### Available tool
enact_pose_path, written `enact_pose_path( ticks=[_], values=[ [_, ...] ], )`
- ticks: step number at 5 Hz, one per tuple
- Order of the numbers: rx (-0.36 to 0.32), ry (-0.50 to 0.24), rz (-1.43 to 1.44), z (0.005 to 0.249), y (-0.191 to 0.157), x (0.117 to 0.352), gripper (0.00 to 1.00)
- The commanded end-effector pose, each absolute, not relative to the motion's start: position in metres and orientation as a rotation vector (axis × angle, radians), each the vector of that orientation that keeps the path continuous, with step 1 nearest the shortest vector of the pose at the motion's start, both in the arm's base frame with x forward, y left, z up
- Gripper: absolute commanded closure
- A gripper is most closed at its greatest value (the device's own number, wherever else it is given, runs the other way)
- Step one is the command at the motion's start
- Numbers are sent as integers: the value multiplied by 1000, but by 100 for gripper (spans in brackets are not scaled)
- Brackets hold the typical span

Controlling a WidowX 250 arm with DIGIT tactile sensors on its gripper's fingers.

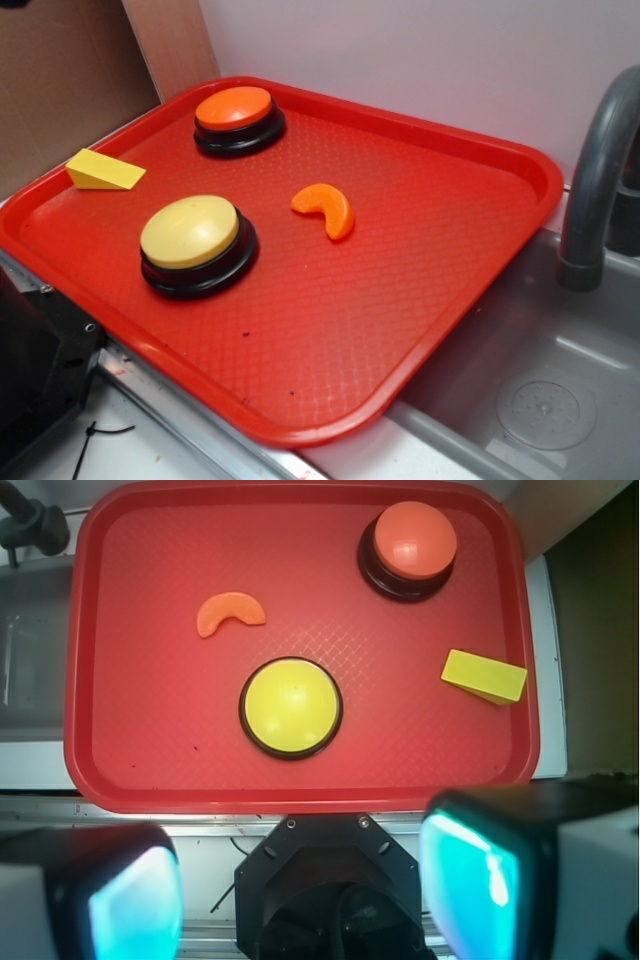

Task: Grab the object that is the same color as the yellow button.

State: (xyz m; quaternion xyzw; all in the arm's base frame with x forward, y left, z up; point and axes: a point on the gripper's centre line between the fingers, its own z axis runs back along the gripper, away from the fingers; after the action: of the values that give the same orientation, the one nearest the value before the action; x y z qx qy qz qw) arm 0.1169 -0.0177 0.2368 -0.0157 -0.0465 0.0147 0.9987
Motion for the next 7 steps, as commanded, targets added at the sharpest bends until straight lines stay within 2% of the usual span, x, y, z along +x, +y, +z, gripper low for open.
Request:
enact_pose_path(
  ticks=[1,2,3,4,7],
  values=[
    [-31,-93,29,237,-18,117,0],
    [-24,-113,108,230,-15,125,0],
    [-43,-168,245,220,-7,131,0],
    [-10,-208,476,206,7,141,0],
    [111,-398,1218,127,86,179,0]
  ],
)
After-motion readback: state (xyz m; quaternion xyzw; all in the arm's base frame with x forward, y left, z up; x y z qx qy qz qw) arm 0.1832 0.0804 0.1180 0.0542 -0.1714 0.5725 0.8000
